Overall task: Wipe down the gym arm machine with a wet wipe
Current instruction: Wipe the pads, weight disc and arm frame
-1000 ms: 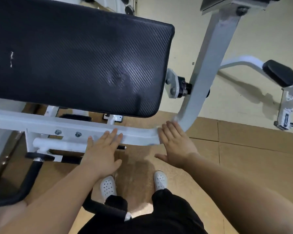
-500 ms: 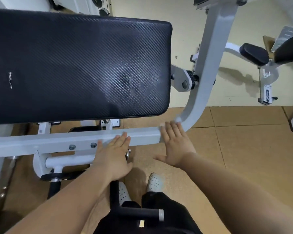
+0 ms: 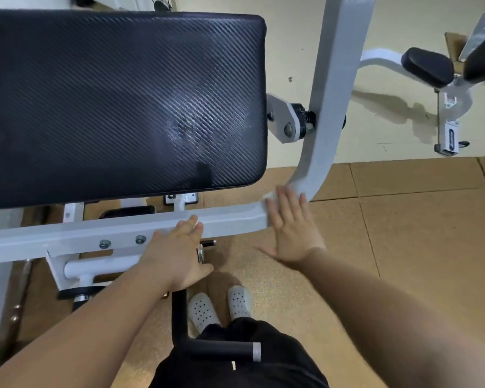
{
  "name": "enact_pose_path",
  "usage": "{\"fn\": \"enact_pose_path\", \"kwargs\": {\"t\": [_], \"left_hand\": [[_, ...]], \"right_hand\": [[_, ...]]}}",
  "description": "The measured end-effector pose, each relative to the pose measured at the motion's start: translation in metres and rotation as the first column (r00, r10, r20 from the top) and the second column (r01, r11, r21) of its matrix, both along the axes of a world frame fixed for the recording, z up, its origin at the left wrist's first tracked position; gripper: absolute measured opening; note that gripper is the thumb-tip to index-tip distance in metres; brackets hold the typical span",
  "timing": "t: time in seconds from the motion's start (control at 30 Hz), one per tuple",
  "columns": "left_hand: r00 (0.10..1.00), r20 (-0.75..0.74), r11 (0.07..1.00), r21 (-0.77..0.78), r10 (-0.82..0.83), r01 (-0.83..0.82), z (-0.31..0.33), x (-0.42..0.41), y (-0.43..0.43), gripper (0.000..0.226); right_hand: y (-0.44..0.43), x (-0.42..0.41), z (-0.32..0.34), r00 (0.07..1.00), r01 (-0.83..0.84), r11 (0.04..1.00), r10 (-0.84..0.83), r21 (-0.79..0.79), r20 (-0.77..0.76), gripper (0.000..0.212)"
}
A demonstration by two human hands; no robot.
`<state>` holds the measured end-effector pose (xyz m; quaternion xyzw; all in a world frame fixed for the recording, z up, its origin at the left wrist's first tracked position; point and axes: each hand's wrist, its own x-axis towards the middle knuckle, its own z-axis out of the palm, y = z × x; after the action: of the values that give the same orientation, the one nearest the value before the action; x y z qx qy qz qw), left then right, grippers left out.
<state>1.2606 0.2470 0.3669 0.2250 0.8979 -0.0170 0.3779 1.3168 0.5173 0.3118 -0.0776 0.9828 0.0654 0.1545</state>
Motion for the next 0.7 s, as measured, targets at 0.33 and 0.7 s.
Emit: {"fn": "enact_pose_path", "kwargs": {"t": [0.33, 0.7], "left_hand": [[1.000, -0.018, 0.995, -0.094, 0.023, -0.025, -0.002, 0.011, 0.012, 0.105], [0.996, -0.032, 0.989, -0.120, 0.086, -0.089, -0.006, 0.018, 0.022, 0.109]], "right_hand": [[0.077, -0.010, -0.007, 0.938, -0.248, 0.967, 0.256, 0.064, -0.234, 0.096], [0.025, 0.001, -0.015, 0.990, -0.116, 0.989, 0.107, -0.095, -0.093, 0.105]]}}
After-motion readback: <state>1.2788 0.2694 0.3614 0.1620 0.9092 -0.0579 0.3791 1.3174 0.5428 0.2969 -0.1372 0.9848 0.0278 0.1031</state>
